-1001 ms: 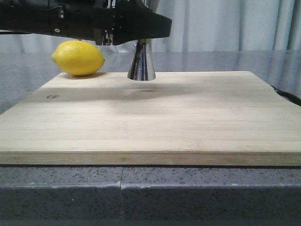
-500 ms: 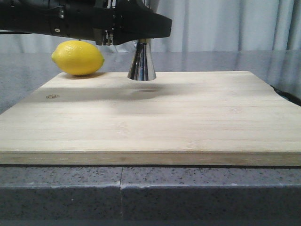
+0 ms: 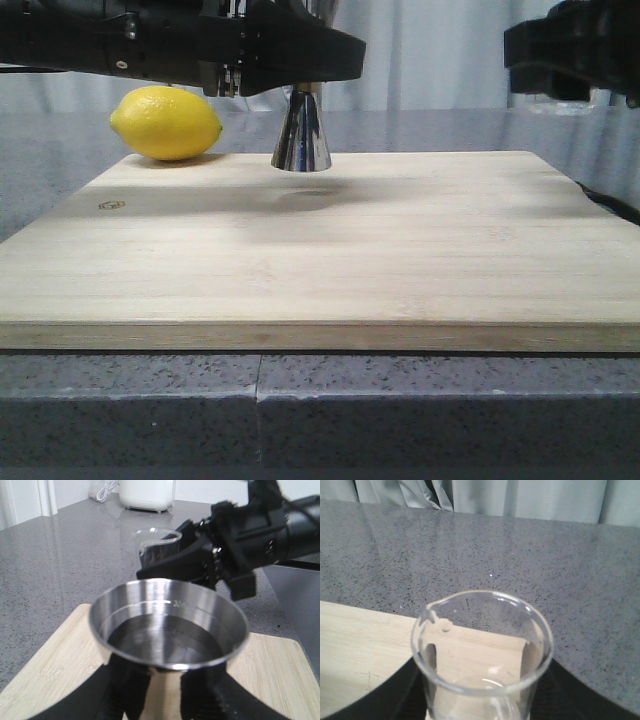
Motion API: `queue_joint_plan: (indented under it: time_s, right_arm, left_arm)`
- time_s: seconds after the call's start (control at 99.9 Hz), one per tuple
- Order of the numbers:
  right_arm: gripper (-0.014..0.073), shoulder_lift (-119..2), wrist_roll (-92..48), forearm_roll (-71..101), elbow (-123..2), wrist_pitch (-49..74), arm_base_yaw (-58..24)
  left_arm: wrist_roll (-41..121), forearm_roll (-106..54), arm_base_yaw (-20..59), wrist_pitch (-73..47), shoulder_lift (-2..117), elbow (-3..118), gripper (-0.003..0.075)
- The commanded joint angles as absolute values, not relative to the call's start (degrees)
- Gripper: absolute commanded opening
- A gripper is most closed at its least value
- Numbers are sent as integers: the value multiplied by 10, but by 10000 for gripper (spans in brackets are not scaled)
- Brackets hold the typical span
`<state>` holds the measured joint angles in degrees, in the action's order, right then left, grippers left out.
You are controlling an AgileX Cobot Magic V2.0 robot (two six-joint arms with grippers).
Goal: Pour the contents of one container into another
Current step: 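Tilt the beaker upright and set it back on the board, right gripper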
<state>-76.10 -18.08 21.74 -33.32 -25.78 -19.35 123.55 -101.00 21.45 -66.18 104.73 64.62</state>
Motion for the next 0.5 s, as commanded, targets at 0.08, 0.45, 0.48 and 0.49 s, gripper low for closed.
queue_joint_plan:
  time_s: [0.08,0.45,0.48,0.49]
  right_arm:
    - [270,-801,-136,205,-344,-380,-204]
    - [270,-895,-127,171,-344,-484,-213]
    - [270,-900,-127,171,-344,-490,-213]
    - [270,-900,-127,171,-344,-491,-213]
  left_arm:
    - [1231,-1060,219,-720,1014,664,238]
    - [1231,-1060,219,-720,1014,664,238]
    - [1231,-1060,219,-720,1014,664,238]
    - [1231,-1060,219,-720,1014,664,238]
